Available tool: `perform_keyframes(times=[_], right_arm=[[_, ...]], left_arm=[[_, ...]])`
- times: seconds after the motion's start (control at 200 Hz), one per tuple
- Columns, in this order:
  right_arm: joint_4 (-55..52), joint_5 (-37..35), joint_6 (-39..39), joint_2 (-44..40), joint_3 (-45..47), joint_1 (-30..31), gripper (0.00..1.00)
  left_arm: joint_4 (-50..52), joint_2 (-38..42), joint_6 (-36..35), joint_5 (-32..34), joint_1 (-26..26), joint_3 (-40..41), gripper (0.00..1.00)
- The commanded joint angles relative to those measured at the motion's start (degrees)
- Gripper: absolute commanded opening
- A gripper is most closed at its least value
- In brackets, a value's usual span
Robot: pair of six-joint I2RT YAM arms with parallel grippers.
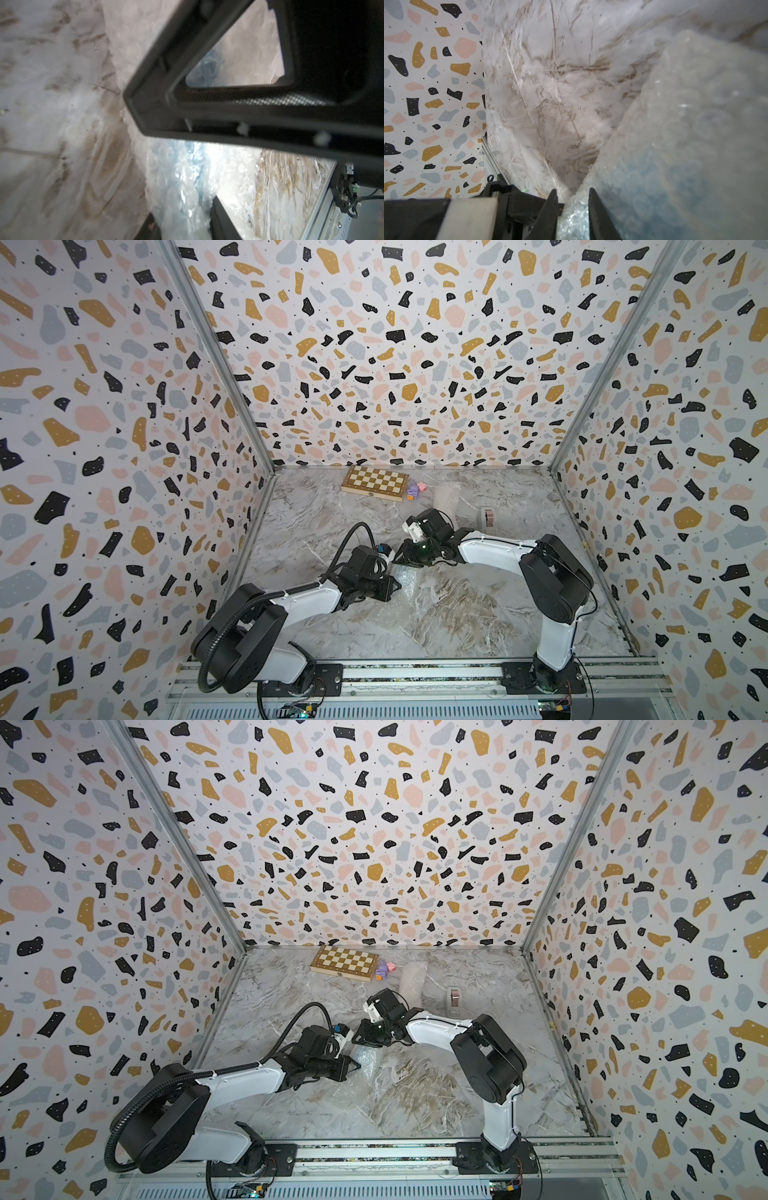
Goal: Wrap vases in bubble wrap
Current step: Stick the tape on the bubble wrap, then reset both arms
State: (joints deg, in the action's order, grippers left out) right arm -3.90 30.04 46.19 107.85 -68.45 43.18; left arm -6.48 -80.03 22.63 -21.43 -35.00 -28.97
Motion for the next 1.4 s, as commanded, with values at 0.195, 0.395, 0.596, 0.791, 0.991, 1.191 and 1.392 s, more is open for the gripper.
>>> perform_keyframes(times=[0.195,0.395,0.596,0.791,0.991,1.191,1.392], right_arm=[[-1.4,1.6,-1.9,-9.9,5.6,1.9,0.28],[1.3,1.4,-1.3,-9.0,9.4,1.6,0.28],[3.8,0.6,-1.5,-8.8,13.8,-0.4,0.28],[6.4,5.6,-4.1,-10.8,13.0,-2.2,0.29],[-2.3,5.4,-6.2,-23.1,11.1,-6.4,0.38],[-19.0,-14.9,-14.4,-35.1,5.9,-18.1,0.73],[-10.6,-51.1,-16.7,-45.5,19.4,-30.7,0.99]], left_arm=[[0.1,1.0,-0.1,2.6,-0.2,1.7,0.32],[-0.4,0.3,0.2,2.6,-0.2,1.6,0.32],[-0.4,0.1,0.3,2.5,-0.2,1.4,0.32],[-0.8,0.4,1.6,3.3,-0.2,1.8,0.38],[4.2,7.6,3.1,7.2,-0.1,0.9,0.87],[16.2,23.3,6.1,15.9,1.2,-2.3,0.99],[33.6,31.6,8.9,46.6,6.1,-12.4,0.99]])
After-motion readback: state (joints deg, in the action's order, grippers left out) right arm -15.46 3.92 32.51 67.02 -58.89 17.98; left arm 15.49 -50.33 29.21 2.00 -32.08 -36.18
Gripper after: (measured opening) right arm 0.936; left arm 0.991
